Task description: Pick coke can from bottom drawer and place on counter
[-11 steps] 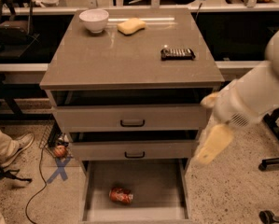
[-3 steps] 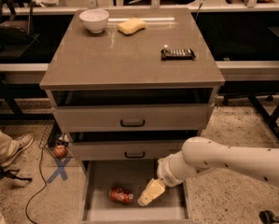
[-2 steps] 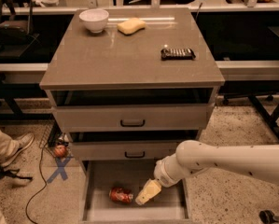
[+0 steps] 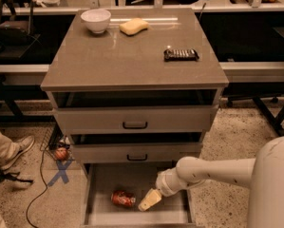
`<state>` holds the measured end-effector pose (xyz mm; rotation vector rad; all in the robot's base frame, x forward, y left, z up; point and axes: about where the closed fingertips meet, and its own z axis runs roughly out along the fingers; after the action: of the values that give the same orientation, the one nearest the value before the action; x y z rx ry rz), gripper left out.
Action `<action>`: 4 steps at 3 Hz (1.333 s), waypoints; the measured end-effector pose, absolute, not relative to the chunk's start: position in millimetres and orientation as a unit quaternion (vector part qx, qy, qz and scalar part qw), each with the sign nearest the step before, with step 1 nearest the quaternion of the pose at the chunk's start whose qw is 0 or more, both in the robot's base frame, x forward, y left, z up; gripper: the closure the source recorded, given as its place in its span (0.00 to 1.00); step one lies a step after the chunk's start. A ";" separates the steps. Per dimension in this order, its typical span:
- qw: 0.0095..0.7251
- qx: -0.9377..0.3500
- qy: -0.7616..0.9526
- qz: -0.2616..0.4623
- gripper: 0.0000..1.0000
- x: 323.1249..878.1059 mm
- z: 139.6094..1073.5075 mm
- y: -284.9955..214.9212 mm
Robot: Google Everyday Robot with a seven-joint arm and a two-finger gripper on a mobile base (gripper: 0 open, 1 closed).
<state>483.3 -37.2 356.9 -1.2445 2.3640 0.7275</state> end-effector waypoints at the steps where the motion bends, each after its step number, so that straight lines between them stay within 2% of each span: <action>1: 0.188 -0.445 0.835 0.264 0.00 492.5 302.7 -26.2; 4: 0.211 -0.512 0.803 0.221 0.00 542.3 216.2 76.4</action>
Offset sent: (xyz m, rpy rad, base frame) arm 0.0439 0.0790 -0.1409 0.0156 -0.0638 0.0878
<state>542.3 76.4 216.2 -1.4218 2.2318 0.6145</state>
